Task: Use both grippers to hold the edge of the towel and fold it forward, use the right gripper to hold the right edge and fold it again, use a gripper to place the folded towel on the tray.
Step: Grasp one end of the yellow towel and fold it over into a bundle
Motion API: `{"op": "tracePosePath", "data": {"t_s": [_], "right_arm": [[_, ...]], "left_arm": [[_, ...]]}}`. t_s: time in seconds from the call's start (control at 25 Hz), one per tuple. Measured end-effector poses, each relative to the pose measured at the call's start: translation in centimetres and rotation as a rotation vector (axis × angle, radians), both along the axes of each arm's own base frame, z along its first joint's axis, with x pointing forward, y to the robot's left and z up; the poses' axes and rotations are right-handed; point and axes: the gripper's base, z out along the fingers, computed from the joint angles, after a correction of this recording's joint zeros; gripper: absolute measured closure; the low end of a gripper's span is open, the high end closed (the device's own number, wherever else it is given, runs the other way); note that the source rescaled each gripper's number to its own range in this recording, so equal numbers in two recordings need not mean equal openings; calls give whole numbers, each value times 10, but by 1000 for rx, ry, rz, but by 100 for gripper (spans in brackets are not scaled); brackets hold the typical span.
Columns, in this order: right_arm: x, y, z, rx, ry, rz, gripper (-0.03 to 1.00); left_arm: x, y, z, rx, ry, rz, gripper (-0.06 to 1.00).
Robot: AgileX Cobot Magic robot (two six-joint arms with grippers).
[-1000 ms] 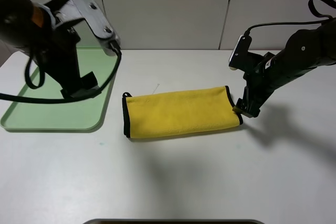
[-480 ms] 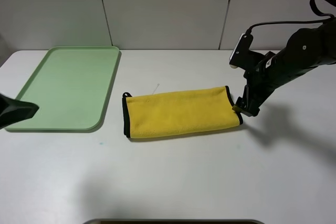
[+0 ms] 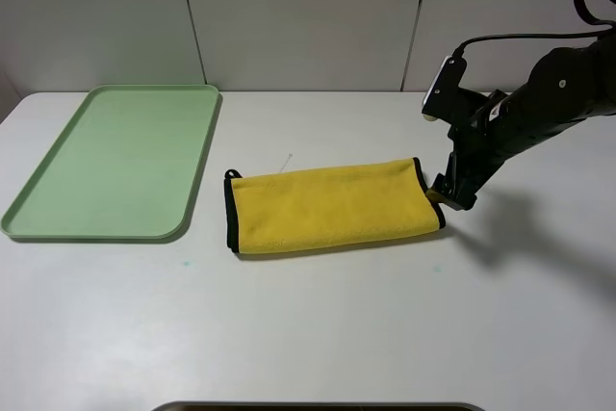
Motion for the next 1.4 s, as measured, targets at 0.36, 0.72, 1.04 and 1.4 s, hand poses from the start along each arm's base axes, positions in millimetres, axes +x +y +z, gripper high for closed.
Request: {"op": "tracePosePath", "data": {"t_s": [0.36, 0.72, 1.04, 1.4], "right_arm": [[1, 0, 1, 12, -11, -15, -3], [1, 0, 1, 14, -16, -15, -3], [2, 0, 1, 14, -17, -15, -3], [2, 0, 1, 16, -17, -18, -3]], "left_arm": [[-27, 8, -12, -117, -43, -78, -6], [-39, 8, -27, -117, 47, -132, -6], [-39, 8, -27, -117, 47, -126, -6], [-39, 4, -27, -123, 30, 155, -6]]}}
